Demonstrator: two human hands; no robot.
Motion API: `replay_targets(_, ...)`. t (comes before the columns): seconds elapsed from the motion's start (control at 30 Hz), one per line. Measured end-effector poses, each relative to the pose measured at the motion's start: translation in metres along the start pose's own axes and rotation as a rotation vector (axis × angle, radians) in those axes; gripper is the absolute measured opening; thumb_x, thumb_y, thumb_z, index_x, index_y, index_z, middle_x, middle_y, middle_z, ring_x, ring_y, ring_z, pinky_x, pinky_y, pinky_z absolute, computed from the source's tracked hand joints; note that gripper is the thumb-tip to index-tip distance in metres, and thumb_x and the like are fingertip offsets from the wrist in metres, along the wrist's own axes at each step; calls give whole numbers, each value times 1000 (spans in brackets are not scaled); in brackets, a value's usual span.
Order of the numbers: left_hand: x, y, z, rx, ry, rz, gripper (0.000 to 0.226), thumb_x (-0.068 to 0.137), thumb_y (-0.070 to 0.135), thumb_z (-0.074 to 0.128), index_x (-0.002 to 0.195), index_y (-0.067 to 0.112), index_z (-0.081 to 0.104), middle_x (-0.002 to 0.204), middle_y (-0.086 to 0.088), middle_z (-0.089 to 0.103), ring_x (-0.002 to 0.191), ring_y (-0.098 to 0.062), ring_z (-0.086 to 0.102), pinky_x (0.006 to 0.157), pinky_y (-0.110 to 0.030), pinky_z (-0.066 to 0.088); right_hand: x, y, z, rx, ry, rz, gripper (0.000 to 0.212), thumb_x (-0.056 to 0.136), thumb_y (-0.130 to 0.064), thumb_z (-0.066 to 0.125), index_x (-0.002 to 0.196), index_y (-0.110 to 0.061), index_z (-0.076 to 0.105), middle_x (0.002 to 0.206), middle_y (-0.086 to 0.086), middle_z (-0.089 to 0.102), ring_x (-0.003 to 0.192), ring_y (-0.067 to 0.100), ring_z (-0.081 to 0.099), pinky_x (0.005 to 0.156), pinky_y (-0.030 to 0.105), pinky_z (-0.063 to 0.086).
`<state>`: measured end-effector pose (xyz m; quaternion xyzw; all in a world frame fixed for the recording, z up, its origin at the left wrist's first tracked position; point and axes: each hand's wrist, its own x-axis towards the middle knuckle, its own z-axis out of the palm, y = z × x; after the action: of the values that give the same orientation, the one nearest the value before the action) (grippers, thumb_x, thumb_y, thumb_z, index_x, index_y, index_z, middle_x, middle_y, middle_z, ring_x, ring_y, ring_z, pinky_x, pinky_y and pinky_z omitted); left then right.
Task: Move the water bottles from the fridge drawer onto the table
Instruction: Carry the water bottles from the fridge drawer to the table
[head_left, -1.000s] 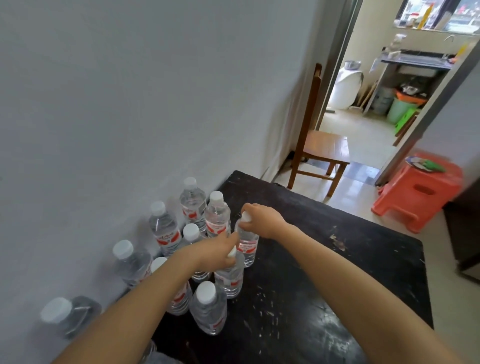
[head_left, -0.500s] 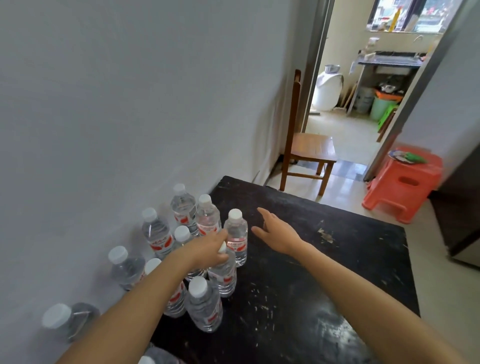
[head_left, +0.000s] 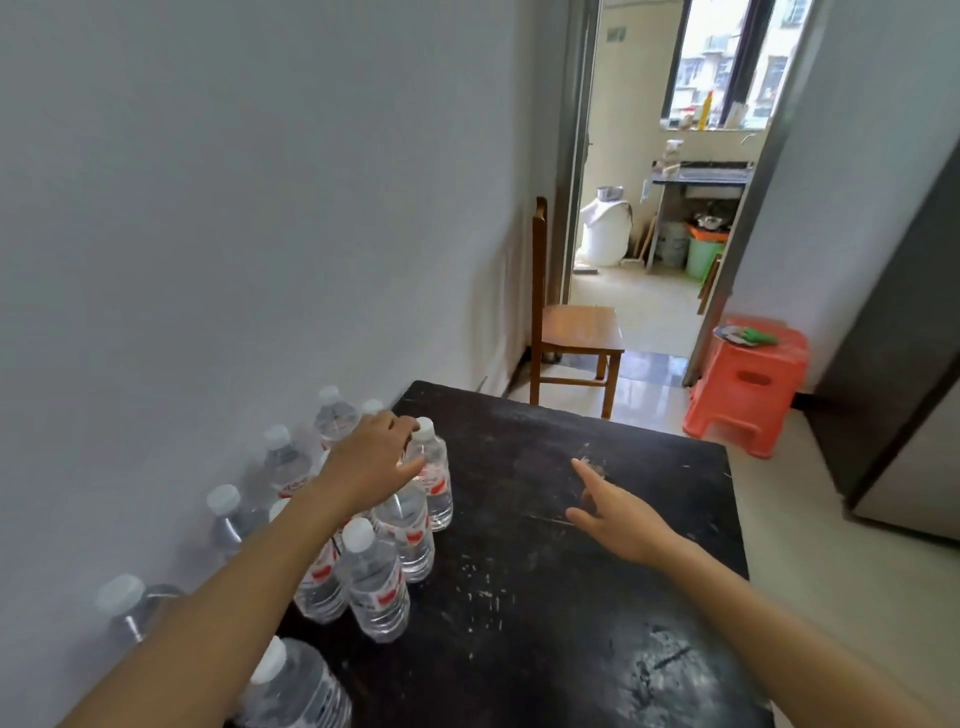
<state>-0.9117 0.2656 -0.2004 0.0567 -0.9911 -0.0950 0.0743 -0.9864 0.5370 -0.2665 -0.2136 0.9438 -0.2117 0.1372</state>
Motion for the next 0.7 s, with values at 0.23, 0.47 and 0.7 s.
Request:
replay_targets(0.23, -55, 40, 15, -218, 36, 92, 43, 92, 30, 51, 132, 19, 42, 139, -1, 43, 128, -17, 38, 103, -28, 31, -30, 2, 12, -173, -35, -63, 59, 96, -38, 41, 147, -27, 15, 146, 2, 36, 131, 22, 38, 105, 35, 39)
replay_targets(0.47, -96, 33, 30, -216, -61, 141, 46, 91, 33, 51, 133, 19, 43, 138, -2, 45, 128, -18, 39, 108, -33, 33, -92, -1, 16, -342, 60, 0, 52, 96, -41, 41, 144, -28, 28, 151, -1, 28, 139, 24, 25, 112, 44, 25)
replay_targets(0.7, -147, 44, 29, -204, -117, 337, 48, 93, 34, 46, 138, 21, 36, 147, 2, 33, 136, -16, 29, 111, -30, 26, -173, -33, 18, -369, 270, 152, 51, 94, -45, 43, 141, -27, 34, 152, 0, 27, 141, 23, 21, 113, 43, 22)
